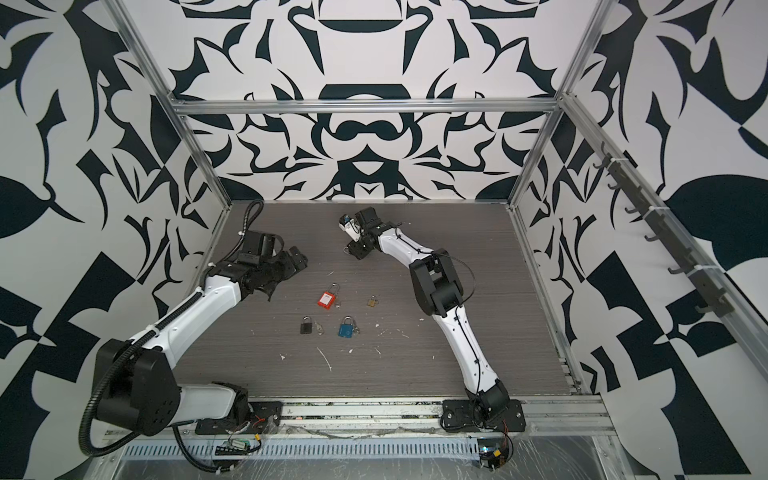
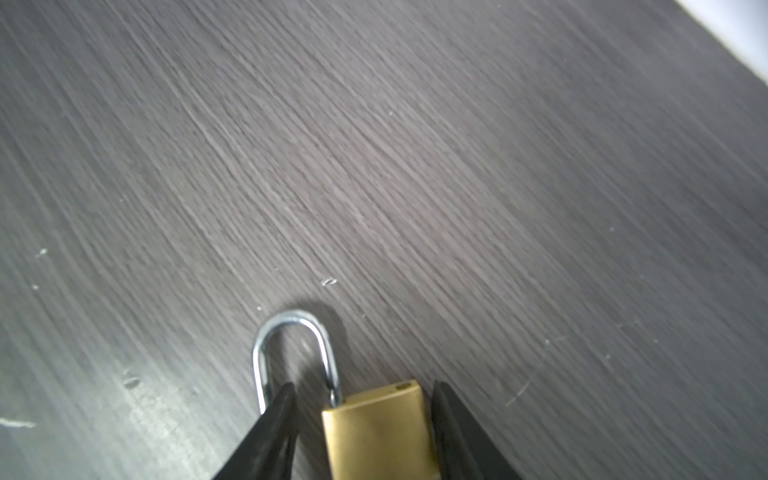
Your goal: Lock with the key
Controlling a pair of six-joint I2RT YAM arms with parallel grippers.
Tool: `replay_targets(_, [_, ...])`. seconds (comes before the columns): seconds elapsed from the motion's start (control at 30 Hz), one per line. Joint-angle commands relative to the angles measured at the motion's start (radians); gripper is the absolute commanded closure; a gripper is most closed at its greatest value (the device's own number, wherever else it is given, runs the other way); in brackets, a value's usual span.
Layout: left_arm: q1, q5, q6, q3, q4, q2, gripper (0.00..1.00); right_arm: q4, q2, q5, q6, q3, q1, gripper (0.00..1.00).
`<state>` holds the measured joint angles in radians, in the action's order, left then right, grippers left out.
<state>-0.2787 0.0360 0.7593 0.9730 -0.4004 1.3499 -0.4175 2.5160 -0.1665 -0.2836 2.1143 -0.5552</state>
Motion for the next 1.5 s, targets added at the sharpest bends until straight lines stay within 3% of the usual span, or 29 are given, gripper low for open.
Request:
replay_targets(0.0, [0.007, -0.007, 0.009, 0.015, 0.003, -0.01, 0.0, -0.103, -0.004, 0.08, -0.022, -0.02, -0.014, 0.52])
replay_targets(0.4, [0.007, -0.012, 0.009, 0.003, 0.017, -0.017, 0.0, -0.049, -0.181, 0.215, 0.154, -0.256, -0.048, 0.71])
replay_targets(0.67, [0.007, 0.012, 0.016, -0.036, 0.046, -0.038, 0.01, -0.08, -0.335, 0.235, 0.54, -0.457, -0.081, 0.73])
replay_targets(0.8, [0.007, 0.016, 0.036, -0.055, 0.064, -0.039, 0.0, -0.124, -0.333, 0.192, 0.739, -0.466, -0.103, 0.74])
replay_targets(1.0, [0.007, -0.003, 0.073, -0.068, 0.057, -0.037, 0.01, -0.113, -0.307, 0.257, 0.843, -0.444, -0.156, 0.64])
replay_targets(1.13, [0.007, -0.033, 0.111, -0.093, 0.059, -0.053, 0.01, -0.047, -0.35, 0.276, 0.866, -0.476, -0.157, 0.48])
replay_targets(1.33, [0.0, -0.08, 0.131, -0.111, 0.07, -0.067, 0.05, 0.095, -0.551, 0.333, 0.779, -0.598, -0.151, 0.31])
replay_targets(1.47, [-0.072, -0.037, 0.105, -0.063, 0.057, -0.057, 0.09, 0.191, -0.731, 0.4, 0.708, -0.744, -0.127, 0.25])
